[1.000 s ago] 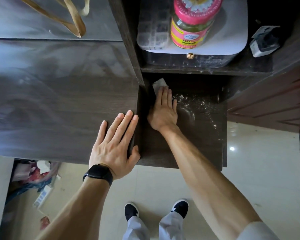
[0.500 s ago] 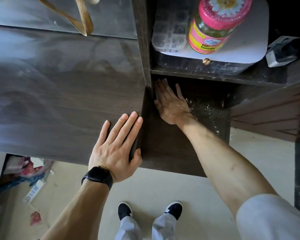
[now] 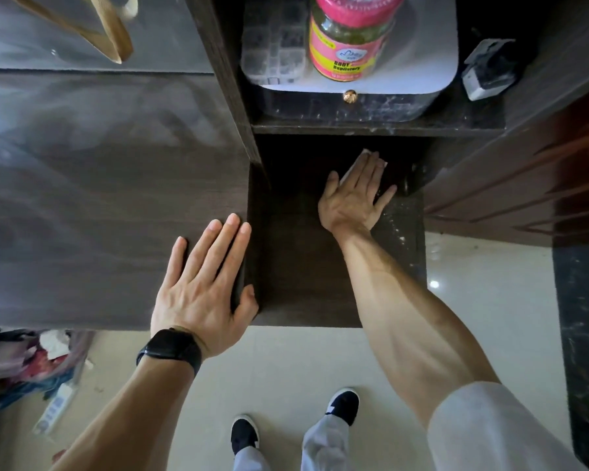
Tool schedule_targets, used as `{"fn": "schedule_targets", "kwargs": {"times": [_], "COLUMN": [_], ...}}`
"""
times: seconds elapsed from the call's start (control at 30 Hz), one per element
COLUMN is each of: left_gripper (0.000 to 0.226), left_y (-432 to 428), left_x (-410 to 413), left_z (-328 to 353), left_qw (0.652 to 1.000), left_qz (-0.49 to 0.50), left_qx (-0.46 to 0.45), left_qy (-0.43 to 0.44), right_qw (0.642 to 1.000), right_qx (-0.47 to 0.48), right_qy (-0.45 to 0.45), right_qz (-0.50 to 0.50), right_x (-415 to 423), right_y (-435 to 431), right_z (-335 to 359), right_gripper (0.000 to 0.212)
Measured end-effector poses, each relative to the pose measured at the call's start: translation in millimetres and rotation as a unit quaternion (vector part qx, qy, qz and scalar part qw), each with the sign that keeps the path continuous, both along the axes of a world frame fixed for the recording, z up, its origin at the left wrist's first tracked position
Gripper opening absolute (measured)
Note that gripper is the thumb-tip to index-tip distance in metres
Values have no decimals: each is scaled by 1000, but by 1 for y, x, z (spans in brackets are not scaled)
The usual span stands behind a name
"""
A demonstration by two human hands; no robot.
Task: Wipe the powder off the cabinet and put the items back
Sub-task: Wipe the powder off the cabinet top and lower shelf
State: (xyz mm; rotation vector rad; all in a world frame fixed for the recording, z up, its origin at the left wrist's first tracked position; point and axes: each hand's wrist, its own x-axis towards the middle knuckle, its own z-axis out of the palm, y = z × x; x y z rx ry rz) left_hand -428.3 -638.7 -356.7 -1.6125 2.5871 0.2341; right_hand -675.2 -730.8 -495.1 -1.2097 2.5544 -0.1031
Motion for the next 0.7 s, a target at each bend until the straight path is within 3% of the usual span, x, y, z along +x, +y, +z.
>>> {"fn": "schedule_targets", "kwargs": {"times": [0.17, 0.43, 0.6, 0.7], "left_gripper": [80, 79, 78, 78], "left_y": [0, 2, 1, 2], "left_x": [1, 3, 2, 2], "left_z": [0, -4, -4, -5], "left_qw": [1000, 999, 999, 999], "left_qz": [-7, -10, -8, -6], "left_qx": [3, -2, -2, -5], "left_qy": [13, 31, 41, 43], "right_qw": [995, 990, 989, 996], "right_qx": [4, 3, -8, -12], "right_qy": [0, -17, -9, 13], "right_qz": [-99, -139, -144, -90], "right_x": [-14, 4, 22, 42], "right_y": [19, 86, 146, 179], "right_z": [3, 2, 2, -1], "right_gripper": [74, 76, 77, 72]}}
